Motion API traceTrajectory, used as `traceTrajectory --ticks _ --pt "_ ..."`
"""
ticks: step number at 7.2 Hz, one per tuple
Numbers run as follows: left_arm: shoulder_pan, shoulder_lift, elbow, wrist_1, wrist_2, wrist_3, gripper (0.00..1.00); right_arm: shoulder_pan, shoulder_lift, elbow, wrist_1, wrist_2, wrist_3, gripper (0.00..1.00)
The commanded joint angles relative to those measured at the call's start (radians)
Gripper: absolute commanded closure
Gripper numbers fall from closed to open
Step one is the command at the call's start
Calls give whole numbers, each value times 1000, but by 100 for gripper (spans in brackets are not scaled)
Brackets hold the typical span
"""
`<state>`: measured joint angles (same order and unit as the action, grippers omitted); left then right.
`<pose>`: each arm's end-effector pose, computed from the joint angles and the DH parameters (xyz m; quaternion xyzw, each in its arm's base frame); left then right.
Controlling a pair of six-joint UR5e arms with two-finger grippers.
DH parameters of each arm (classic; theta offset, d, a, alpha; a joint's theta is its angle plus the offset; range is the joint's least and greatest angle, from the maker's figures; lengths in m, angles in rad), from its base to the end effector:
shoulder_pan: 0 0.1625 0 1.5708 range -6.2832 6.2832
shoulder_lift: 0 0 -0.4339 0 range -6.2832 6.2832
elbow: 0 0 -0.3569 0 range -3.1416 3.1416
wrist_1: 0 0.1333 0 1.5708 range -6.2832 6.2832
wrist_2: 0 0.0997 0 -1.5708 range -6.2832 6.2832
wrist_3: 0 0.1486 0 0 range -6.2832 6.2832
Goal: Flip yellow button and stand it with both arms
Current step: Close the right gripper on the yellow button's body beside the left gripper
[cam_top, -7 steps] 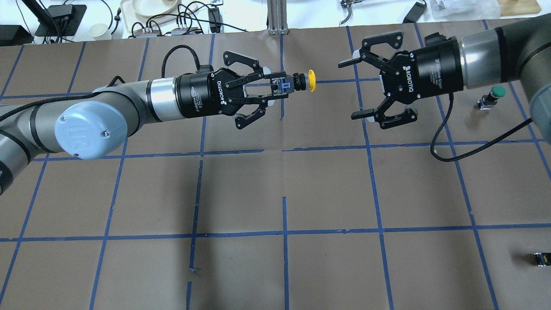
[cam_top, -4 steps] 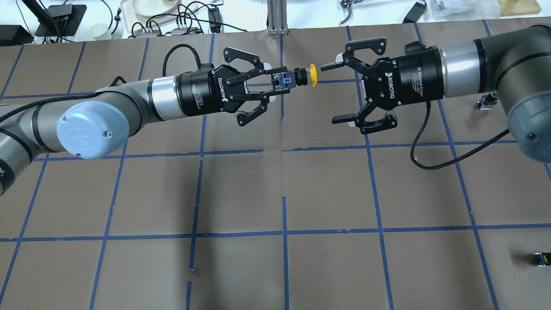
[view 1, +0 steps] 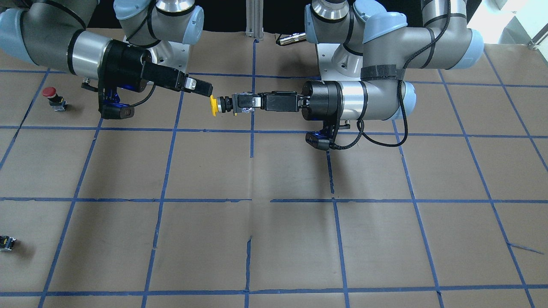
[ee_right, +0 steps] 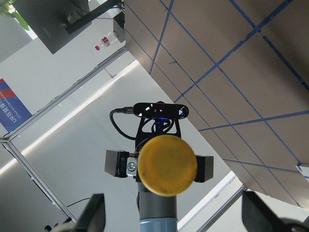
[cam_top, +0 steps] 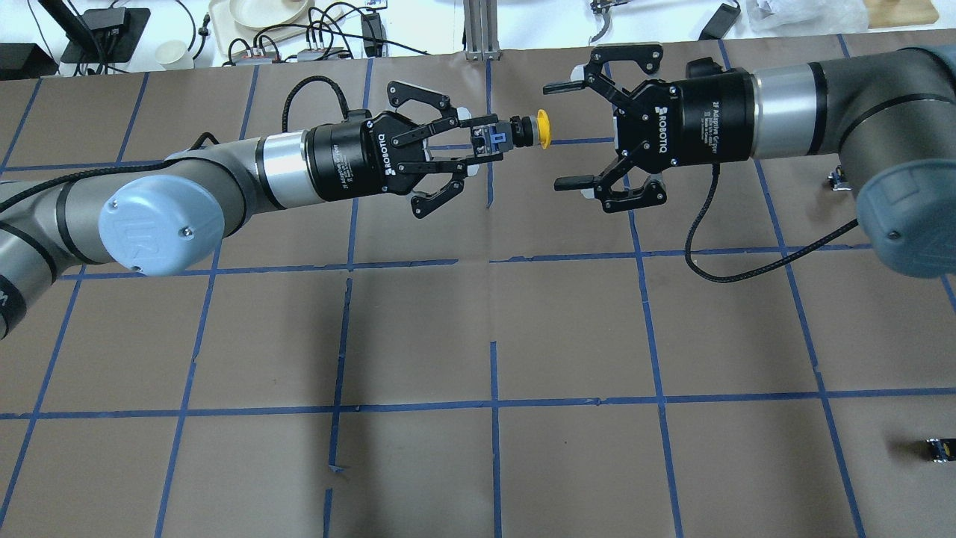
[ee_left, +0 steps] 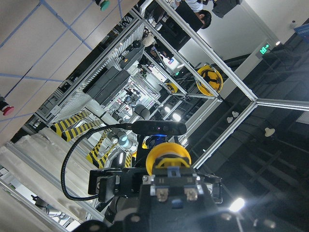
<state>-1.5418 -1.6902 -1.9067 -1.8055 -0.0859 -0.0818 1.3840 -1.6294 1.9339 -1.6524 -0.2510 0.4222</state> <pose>-0.2680 -0.4652 0.3827 0.2840 -0.6215 -0.2469 0.6871 0.1974 -0.4486 0.4306 0.3004 0.7286 0.1588 0.5947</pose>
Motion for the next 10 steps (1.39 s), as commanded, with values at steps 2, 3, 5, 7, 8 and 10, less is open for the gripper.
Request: traceTrajectory --ticks 2,3,5,7,8,10 --pt "0 3 0 0 0 0 98 1 14 4 -29 12 -2 13" --pt "0 3 0 0 0 -1 98 1 14 4 -27 9 -2 30" --pt "0 3 0 0 -1 -1 98 1 14 4 -26 6 -3 44" --pt "2 4 -2 0 0 -1 92 1 16 5 -23 6 0 37" --pt "2 4 2 0 0 -1 92 1 16 5 -24 6 -2 35" --pt "2 4 3 0 0 -1 91 1 25 4 -27 7 0 31"
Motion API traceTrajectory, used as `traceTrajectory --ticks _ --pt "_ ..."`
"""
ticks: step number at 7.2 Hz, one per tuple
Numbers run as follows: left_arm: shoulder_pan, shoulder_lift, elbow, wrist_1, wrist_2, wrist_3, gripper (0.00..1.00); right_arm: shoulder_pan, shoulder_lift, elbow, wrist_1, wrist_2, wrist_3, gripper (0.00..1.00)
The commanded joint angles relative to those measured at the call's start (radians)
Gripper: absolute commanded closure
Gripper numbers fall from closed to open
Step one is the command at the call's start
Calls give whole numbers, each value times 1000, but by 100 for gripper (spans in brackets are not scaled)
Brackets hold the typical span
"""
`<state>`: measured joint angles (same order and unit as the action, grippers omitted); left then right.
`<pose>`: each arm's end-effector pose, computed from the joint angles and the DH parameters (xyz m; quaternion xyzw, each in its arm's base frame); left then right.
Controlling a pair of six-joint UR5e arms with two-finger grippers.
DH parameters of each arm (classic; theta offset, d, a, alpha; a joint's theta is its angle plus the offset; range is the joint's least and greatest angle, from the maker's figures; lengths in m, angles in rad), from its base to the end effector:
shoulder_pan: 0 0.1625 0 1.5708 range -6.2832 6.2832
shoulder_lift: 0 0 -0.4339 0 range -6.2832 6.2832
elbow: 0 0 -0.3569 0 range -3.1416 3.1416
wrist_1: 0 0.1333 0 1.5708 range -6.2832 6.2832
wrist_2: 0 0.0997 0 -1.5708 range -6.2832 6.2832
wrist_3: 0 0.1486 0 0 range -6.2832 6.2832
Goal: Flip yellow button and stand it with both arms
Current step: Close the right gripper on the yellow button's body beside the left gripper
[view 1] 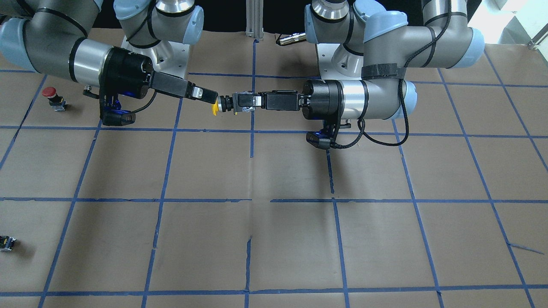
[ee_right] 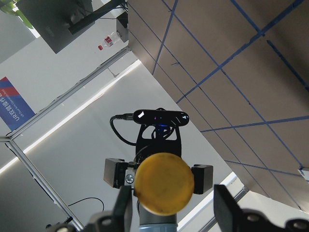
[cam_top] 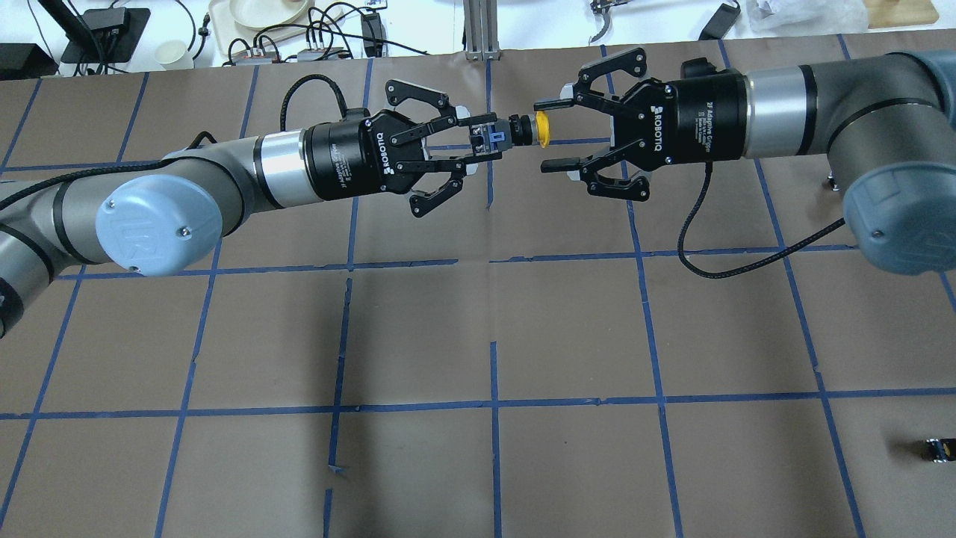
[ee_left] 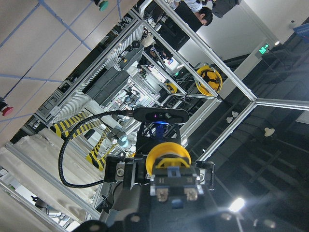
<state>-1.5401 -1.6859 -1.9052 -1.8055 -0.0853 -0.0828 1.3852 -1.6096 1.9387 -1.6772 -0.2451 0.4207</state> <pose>-0.2672 -0.4650 0.3852 0.2829 -0.6221 -0.2449 0.6878 0.1970 -0.4543 0.4235 0.2991 0.7272 0.1587 0.5971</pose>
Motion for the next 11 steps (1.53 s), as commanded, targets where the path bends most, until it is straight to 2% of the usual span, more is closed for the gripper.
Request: traceTrajectory --ticks 1,3,8,10,11 --pt "0 0 2 0 -1 0 91 0 5 0 -7 0 1 29" --pt "0 0 3 0 1 0 91 0 49 -3 -65 1 4 29" --pt "2 2 0 0 1 0 91 38 48 -17 -76 3 52 30" --pt "2 2 0 0 1 -2 91 38 51 -18 -79 -2 49 65" --pt "2 2 2 0 1 -2 91 38 50 -20 -81 -2 52 72"
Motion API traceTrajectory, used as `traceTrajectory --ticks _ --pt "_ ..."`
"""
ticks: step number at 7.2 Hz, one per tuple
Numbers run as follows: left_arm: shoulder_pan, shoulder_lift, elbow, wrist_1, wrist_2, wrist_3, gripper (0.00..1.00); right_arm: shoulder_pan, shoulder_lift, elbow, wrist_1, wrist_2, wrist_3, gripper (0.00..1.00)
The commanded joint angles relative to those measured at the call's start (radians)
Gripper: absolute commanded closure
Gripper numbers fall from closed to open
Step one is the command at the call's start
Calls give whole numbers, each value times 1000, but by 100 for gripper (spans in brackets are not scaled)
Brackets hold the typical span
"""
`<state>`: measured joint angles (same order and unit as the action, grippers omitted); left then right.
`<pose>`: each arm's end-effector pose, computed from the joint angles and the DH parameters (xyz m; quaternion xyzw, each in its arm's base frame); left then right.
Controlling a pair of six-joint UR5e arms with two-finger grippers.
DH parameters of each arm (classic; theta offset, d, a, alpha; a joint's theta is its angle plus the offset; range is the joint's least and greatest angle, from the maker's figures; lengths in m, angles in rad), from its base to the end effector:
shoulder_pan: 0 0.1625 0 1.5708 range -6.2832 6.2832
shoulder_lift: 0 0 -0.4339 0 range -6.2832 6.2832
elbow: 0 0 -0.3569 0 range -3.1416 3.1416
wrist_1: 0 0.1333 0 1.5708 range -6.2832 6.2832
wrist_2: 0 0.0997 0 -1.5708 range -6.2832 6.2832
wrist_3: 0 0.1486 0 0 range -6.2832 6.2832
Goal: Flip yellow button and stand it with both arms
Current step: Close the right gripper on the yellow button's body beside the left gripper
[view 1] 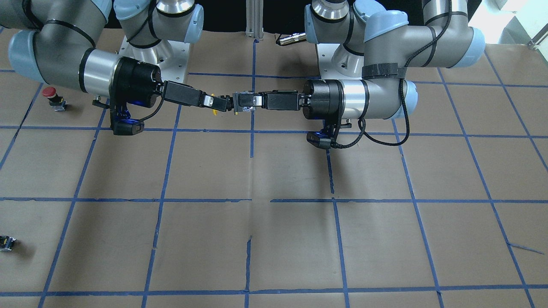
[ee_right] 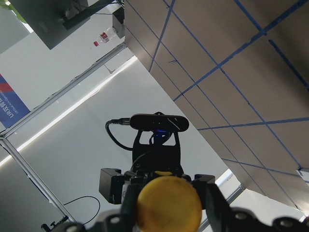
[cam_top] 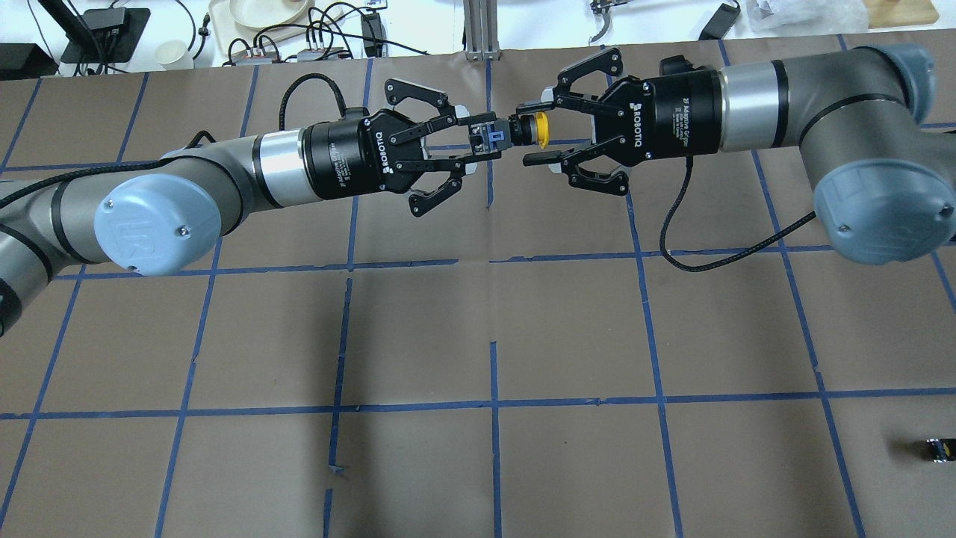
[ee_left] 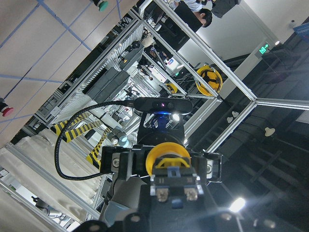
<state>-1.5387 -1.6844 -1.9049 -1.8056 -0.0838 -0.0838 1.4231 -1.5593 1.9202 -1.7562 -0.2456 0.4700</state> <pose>-0.2666 -0.4649 0.3859 0.2829 -0.6225 -0.2444 0.6876 0.2110 -0.4669 0.4174 0.2901 0.7318 0.1665 0.5938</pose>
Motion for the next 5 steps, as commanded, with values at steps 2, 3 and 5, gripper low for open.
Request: traceTrajectory --ticks 2,3,5 --pt "0 0 0 0 1 1 90 0 -5 -7 1 -3 6 75" --pt "0 0 0 0 1 -2 70 0 -5 -7 1 -3 6 75" --pt "3 0 6 0 -1 -46 0 0 -5 -9 1 -1 7 75"
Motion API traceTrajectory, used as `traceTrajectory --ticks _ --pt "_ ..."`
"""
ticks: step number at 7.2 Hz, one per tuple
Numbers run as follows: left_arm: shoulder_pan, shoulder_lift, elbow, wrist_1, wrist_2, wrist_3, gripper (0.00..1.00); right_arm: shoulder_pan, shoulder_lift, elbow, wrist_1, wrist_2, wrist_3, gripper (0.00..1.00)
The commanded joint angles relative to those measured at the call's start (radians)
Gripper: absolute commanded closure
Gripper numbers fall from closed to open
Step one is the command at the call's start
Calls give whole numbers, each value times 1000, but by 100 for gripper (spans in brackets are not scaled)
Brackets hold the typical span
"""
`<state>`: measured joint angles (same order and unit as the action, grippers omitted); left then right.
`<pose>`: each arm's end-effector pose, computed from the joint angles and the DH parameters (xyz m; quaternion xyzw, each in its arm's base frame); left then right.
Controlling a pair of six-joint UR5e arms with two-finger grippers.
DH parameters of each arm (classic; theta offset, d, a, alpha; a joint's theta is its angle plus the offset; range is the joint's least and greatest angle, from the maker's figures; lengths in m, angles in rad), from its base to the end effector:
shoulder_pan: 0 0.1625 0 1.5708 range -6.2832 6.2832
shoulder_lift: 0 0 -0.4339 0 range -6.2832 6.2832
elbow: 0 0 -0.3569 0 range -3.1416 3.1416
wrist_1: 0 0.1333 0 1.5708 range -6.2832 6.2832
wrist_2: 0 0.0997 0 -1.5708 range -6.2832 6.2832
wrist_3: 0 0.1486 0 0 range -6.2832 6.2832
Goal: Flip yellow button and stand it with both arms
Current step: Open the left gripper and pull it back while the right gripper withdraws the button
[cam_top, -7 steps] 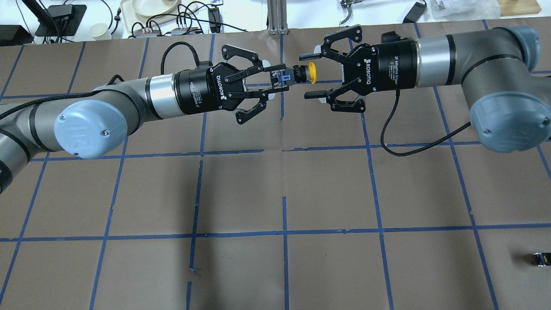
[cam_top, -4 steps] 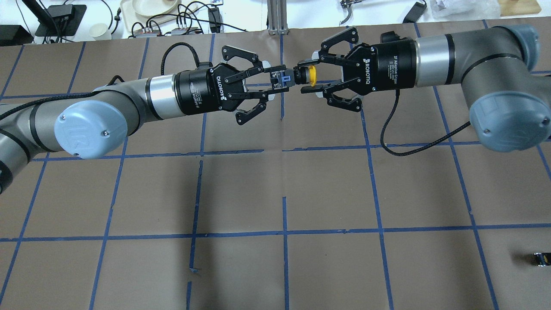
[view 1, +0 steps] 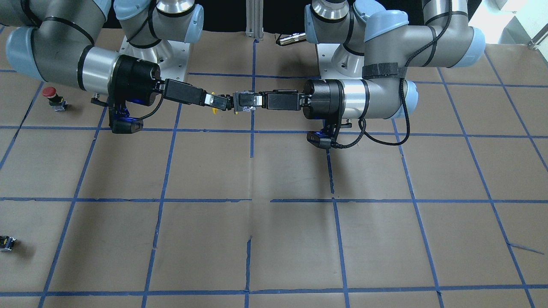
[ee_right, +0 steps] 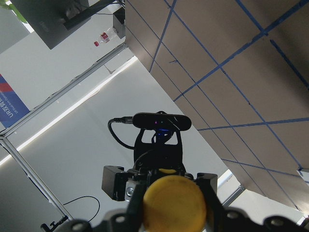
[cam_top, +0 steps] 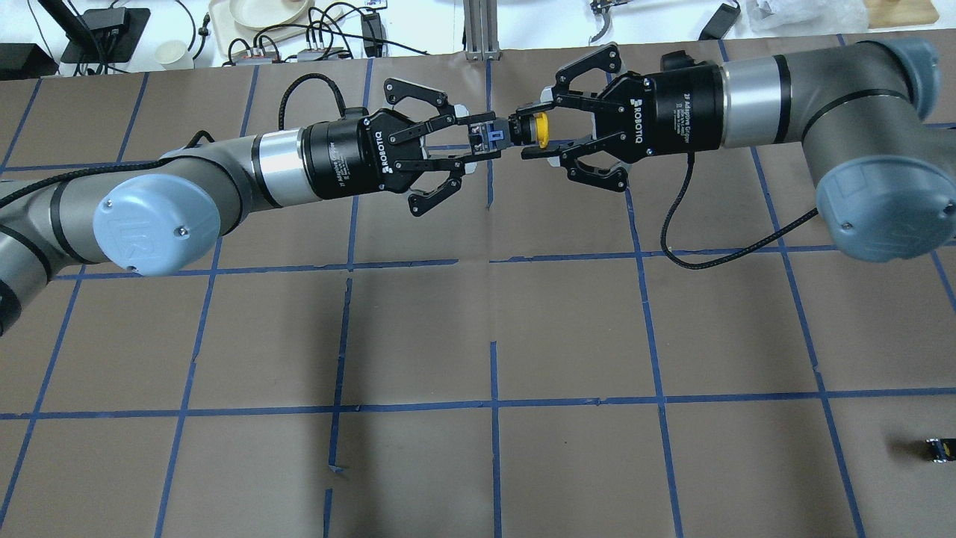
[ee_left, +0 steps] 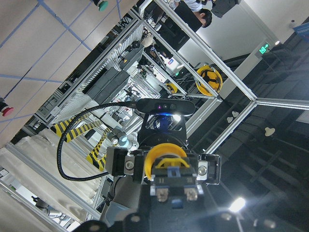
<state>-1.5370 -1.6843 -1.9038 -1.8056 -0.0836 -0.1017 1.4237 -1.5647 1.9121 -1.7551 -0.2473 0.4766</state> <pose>-0.2658 -0.4656 0.3863 0.2885 -0.6199 -0.2496 0.6857 0.2113 -0.4667 0.4228 0.2889 0.7330 0.1638 0.5936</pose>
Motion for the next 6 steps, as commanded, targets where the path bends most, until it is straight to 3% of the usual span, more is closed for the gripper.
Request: traceTrajectory --ticks 1,3,4,6 --pt "3 2 6 0 2 -30 0 0 2 -8 -1 -1 -3 74" --pt "5 11 22 24 10 -71 0 -18 3 -37 -1 -68 -9 72" --pt "5 30 29 132 84 -175 0 -63 3 -65 -1 -125 -31 72" --pt "17 44 16 555 401 -556 0 -118 0 -91 -1 -290 -192 69"
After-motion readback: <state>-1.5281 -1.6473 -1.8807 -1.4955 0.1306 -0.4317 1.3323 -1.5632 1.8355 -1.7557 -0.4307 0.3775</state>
